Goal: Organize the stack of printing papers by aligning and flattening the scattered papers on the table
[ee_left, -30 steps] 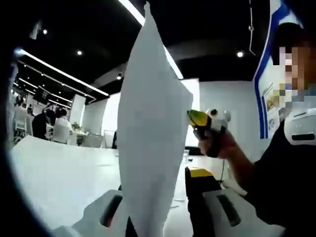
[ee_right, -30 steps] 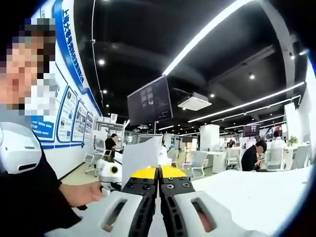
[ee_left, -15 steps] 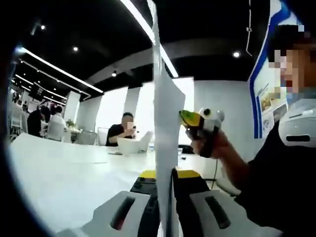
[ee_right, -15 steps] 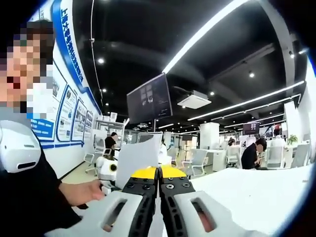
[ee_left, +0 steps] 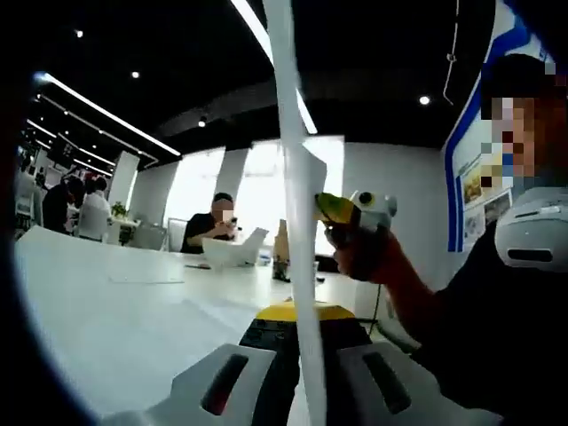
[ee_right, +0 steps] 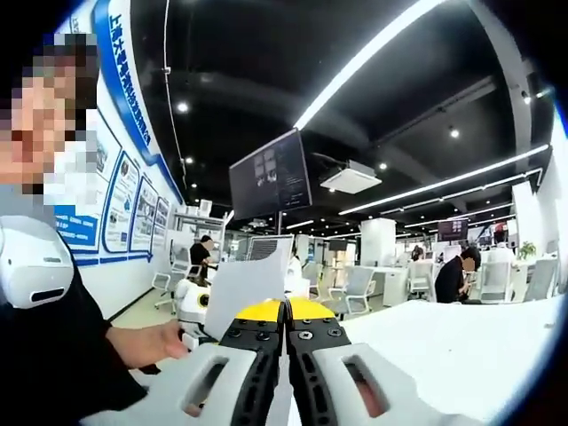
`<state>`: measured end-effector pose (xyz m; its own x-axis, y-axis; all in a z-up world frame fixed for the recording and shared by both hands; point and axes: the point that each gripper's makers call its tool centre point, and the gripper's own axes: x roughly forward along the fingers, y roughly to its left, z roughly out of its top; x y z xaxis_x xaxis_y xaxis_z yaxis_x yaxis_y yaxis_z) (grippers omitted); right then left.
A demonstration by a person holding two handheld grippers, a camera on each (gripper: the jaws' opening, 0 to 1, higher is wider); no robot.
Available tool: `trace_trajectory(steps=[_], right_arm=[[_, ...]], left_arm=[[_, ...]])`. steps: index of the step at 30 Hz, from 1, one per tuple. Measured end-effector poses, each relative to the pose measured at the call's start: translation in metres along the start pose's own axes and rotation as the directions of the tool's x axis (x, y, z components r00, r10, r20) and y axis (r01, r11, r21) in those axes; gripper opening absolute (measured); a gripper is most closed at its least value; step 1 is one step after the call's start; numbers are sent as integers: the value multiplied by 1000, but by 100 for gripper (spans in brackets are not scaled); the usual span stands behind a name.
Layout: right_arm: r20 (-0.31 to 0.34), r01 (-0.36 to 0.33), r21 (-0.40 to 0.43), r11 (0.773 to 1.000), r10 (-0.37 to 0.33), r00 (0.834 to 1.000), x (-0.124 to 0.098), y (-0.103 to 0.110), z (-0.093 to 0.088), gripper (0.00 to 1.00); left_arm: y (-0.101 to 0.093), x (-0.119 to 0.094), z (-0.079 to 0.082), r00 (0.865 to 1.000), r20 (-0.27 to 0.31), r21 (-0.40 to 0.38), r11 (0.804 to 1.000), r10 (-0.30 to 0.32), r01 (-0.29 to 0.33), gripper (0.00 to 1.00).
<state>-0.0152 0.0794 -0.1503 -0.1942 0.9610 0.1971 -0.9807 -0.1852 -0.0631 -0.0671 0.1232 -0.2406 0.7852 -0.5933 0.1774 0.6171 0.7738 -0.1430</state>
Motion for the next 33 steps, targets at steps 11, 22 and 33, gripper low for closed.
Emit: trace_trajectory(steps=[11,22,33], right_arm=[[-3,21,18,1000,-21,1000,-4,-6,-3,0],[-4,32,15,999,-32,999,-4,-8,-1,0],[6,62,14,998,-62,998,-11,-13,0,0]], left_arm=[[5,-1,-8,1000,-22,-5,1000,17,-17,6],[15,-5,-10,999,-25,-25,999,34,-34,6],[34,-13,-8,996,-22,3,996,88,-88,6]])
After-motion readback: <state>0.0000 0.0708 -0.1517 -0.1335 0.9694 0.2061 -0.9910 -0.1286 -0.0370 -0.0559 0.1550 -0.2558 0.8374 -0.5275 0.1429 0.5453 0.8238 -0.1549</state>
